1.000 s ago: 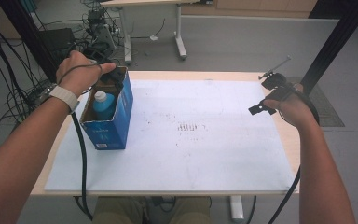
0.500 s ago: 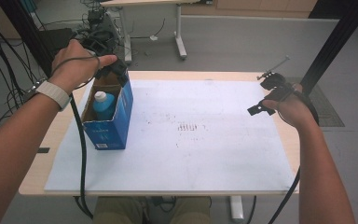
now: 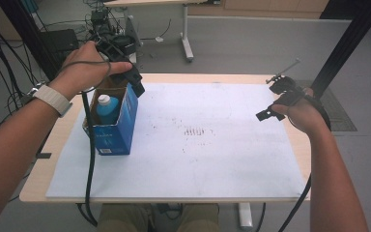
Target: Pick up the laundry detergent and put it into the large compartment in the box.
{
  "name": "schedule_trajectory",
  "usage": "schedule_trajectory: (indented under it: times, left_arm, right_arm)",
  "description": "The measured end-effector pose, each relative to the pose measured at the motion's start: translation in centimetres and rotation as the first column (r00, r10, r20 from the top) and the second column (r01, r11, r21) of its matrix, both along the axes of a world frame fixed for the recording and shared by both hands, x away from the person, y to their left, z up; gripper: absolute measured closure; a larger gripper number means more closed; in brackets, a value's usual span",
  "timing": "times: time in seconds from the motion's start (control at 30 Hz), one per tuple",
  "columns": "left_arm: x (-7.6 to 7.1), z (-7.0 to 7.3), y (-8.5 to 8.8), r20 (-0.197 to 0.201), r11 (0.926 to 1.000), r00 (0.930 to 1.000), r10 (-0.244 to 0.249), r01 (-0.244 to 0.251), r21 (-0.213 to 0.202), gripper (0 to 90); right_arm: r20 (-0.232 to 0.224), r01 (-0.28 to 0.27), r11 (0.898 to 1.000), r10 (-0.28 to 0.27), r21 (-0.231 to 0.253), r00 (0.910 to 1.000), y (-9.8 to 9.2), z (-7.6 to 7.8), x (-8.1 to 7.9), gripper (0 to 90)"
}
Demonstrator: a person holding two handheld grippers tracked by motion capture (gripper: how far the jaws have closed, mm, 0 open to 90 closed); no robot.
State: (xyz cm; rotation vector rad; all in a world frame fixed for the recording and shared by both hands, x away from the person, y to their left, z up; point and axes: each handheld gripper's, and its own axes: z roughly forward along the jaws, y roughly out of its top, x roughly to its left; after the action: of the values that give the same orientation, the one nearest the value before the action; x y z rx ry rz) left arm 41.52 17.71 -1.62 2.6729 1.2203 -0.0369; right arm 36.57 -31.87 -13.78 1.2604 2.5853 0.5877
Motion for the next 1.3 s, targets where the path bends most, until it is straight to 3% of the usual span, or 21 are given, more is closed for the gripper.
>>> schedule_trajectory:
  times: [0.23,0.53,0.9,1.17,1.3]
  left_arm:
    - [-0.3,-0.5,-1.0,0.0,0.9941,0.9941,-0.108,0.108,-0.007,10.1]
    - [-0.8,-1.2,-2.9,-0.007,0.972,0.9721,-0.235,0.235,-0.01,9.2]
    - [-1.4,-2.0,-4.5,-0.001,0.9336,0.9339,-0.358,0.358,-0.022,7.0]
    - [-1.8,-2.8,-5.2,0.009,0.8944,0.8949,-0.446,0.446,-0.03,6.0]
    - [-2.1,-3.2,-5.7,0.012,0.8799,0.8803,-0.474,0.474,-0.029,6.0]
  right_arm:
    - [-0.004,0.009,1.0,-0.008,0.01,1.0,-0.2,0.1,-0.3,11.7]
    - [-0.011,0.022,1.0,-0.022,0.02,0.9997,-0.6,-0.3,-0.8,11.7]
    - [-0.029,0.035,0.999,-0.034,0.029,0.999,-0.6,-0.5,-0.7,11.7]
    - [-0.038,0.039,0.999,-0.038,0.028,0.9986,-0.4,-0.9,-0.7,11.7]
    - [-0.04,0.037,0.999,-0.036,0.027,0.9985,-0.2,-0.9,-0.6,11.7]
